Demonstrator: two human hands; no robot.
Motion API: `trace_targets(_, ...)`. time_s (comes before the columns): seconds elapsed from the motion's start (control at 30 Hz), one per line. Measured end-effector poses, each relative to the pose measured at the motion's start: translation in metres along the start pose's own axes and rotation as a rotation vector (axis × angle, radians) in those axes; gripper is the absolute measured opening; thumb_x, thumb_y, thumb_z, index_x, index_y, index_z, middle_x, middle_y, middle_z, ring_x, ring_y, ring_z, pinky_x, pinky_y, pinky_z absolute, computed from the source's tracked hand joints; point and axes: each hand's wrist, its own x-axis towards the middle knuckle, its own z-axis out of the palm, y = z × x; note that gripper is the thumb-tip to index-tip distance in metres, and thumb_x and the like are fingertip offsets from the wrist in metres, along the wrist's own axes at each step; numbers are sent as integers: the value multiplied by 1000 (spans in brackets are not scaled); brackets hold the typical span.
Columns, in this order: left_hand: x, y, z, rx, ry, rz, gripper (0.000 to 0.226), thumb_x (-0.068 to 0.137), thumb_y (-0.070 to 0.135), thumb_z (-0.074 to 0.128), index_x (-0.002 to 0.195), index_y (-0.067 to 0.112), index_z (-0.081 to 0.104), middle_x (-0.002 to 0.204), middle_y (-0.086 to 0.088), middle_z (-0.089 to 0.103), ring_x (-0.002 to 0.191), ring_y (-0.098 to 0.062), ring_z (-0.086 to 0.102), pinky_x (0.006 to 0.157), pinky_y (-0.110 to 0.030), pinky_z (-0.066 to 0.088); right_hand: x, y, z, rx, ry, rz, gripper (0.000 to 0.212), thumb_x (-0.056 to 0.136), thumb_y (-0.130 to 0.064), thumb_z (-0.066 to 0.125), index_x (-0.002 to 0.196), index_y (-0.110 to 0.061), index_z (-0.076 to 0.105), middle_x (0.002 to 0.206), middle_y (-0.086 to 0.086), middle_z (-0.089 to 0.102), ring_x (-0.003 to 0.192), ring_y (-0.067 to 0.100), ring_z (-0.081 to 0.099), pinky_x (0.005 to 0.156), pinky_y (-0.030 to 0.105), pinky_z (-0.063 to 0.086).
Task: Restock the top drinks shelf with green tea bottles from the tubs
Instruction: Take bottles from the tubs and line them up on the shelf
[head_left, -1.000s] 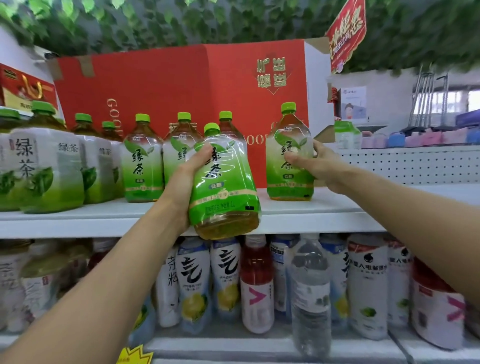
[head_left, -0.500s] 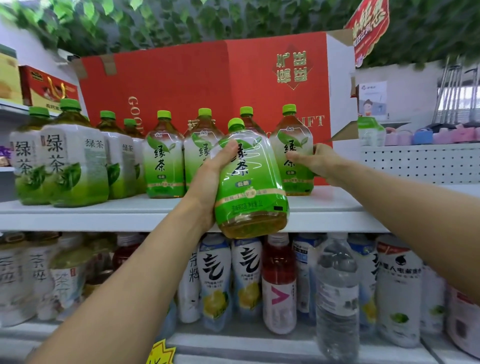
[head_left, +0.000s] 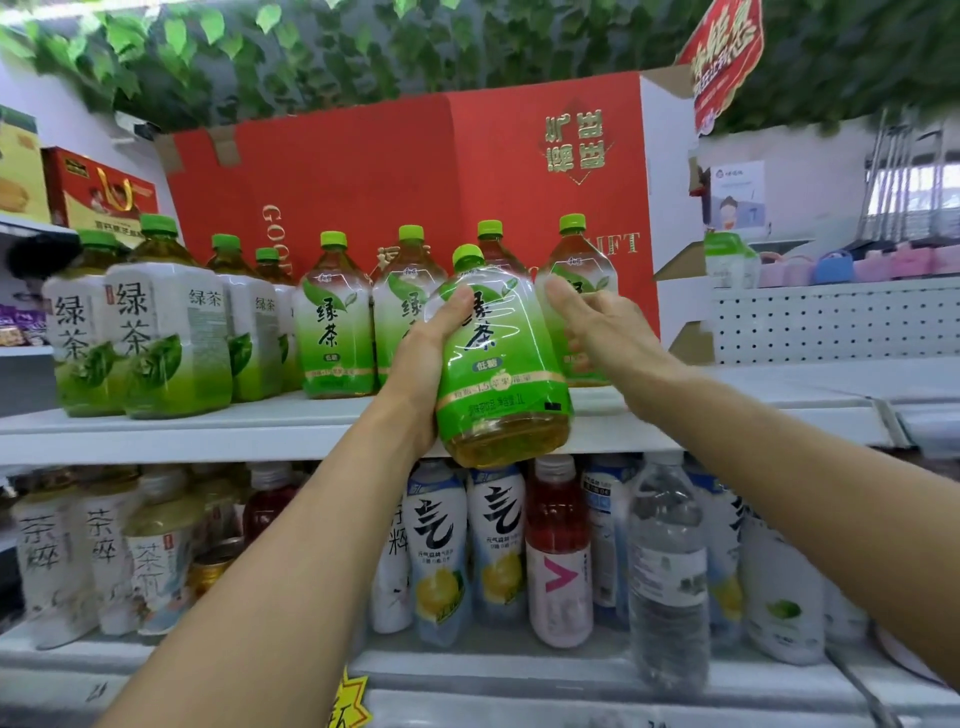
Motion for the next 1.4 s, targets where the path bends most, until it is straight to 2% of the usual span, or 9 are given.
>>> trace_targets(0.1,-2,-2,5,-74,22,56,63,93,44,63,139,3,52,131,-30,62,114,-50,63,92,-62,54,-22,-16,11,13,-329,124,93,58,-80,70,119,-10,61,104,1,75,95,20,72,88,38,54)
trace_targets(0.2,-2,-6,8,-99,30,70,95,75,66,75,141,3,50,131,-32,60,114,-52,62,93,-67,52,-25,-24,20,65,-310,184,111,32,-68,87,122,-10,60,100,7,76,90,26,74,90,45,56)
trace_targets(0.4,0,-16,8,74,105,219,77,100,68,15,127,16,64,115,-12,74,108,-30,71,93,-49,57,-33,-33,0,179,-178,105,50,74,-25,85,115,-7,63,92,8,77,74,21,76,60,30,61)
trace_targets(0.53,9,-26,7,447,204,244,41,103,54,38,128,24,50,120,-4,60,110,-25,62,99,-48,52,-35,-21,-38,185,-33,26,48,76,-29,82,116,-15,60,97,1,73,72,11,74,56,23,56)
trace_targets(0.7,18,-31,15,863,173,146,59,94,54,60,142,24,43,122,1,56,112,-20,56,103,-47,47,-26,9,-88,154,176,-44,82,69,-34,86,137,-13,45,114,3,66,95,16,70,69,28,58)
trace_targets(0.83,31,-35,23,917,262,126,61,90,52,65,142,26,43,135,-1,51,117,-22,55,104,-48,46,-18,34,-116,146,200,-24,78,76,-30,83,138,-13,39,112,2,65,96,14,68,76,31,58)
trace_targets(1.03,52,-43,68,1102,109,312,79,90,37,72,153,19,29,158,-1,24,148,-20,22,121,-39,19,9,58,-142,5,149,18,77,75,-36,82,138,-18,41,117,0,66,103,16,66,91,37,55)
trace_targets(1.2,67,-54,79,1533,-17,379,97,89,47,69,161,26,6,169,2,-3,156,-21,-2,126,-45,8,26,70,-145,-51,125,31,62,82,-35,78,133,-17,47,108,-6,67,93,6,64,75,22,51)
trace_targets(1.4,69,-57,79,1584,-87,291,83,96,51,58,161,30,10,168,8,-13,156,-19,-5,126,-49,11,51,77,-140,-150,138,71,70,81,-36,79,131,-8,39,111,0,63,94,9,61,77,23,50)
